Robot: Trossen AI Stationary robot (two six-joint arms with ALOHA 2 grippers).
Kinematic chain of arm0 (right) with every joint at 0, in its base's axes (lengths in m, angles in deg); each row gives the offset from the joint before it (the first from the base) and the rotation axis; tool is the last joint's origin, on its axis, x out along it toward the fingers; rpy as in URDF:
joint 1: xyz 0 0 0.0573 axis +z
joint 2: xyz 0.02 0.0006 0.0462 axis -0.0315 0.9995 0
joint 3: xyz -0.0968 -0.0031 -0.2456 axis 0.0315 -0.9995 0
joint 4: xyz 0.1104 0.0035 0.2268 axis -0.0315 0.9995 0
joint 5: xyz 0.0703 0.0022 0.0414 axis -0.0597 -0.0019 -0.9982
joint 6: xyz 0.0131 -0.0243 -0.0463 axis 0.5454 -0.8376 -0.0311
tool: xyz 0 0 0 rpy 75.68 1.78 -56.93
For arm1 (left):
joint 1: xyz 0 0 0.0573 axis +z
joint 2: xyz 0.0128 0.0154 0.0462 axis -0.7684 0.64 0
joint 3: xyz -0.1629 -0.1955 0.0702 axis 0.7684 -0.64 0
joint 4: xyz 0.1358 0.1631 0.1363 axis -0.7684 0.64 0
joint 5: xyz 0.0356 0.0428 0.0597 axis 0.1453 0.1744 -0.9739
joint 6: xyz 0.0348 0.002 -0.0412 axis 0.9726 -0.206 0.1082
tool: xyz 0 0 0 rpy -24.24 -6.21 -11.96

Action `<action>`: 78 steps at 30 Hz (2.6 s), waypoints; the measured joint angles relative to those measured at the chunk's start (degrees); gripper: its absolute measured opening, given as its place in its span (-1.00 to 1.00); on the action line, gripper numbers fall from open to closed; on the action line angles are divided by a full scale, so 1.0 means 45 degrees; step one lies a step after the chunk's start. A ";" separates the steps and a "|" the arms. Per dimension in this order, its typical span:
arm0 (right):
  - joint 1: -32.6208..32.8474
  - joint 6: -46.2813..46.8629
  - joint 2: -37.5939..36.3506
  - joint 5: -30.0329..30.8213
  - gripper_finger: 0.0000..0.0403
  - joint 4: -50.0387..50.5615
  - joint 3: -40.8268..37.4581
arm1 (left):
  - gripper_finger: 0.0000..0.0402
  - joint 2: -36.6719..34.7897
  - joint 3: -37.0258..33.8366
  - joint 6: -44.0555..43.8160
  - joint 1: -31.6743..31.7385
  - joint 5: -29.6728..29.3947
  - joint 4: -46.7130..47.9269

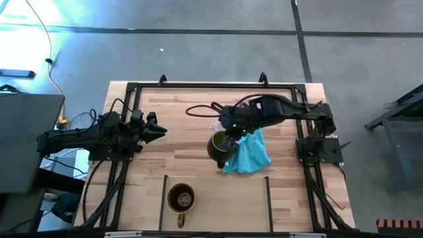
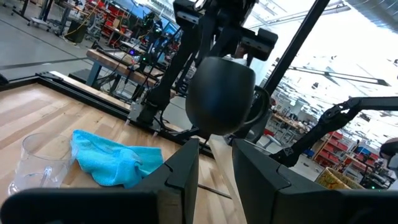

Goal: Stack small to large cups/mugs on shelf
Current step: Put the black green mug on the shelf

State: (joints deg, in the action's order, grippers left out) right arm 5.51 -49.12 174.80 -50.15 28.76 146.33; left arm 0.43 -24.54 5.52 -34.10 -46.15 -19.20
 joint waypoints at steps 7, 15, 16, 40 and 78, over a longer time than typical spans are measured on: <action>0.0328 0.0486 0.0005 -0.0025 -1.00 0.0238 0.0010 | -0.57 0.0002 0.0000 0.0000 -0.0001 -0.0002 -0.0004; 0.0925 0.1135 0.0005 -0.0103 -1.00 0.0197 0.0010 | -0.57 0.0002 0.0000 0.0000 -0.0002 -0.0007 -0.0006; 0.0995 0.1170 0.0005 -0.0103 -1.00 0.0185 0.0010 | -0.57 0.0000 0.0000 0.0000 0.0001 -0.0007 -0.0003; 0.2436 0.1810 0.0059 -0.0099 -1.00 -0.0742 0.0010 | -0.57 0.0004 0.0000 -0.0001 0.0002 -0.0253 -0.0003; 0.4259 0.4590 0.1089 0.0373 -1.00 -0.1208 0.0015 | -0.57 0.0000 0.0000 -0.0030 0.0001 -0.0250 0.0002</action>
State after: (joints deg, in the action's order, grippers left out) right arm 24.68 -28.46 179.70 -48.47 23.33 146.40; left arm 0.43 -24.54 5.38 -34.09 -47.27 -19.19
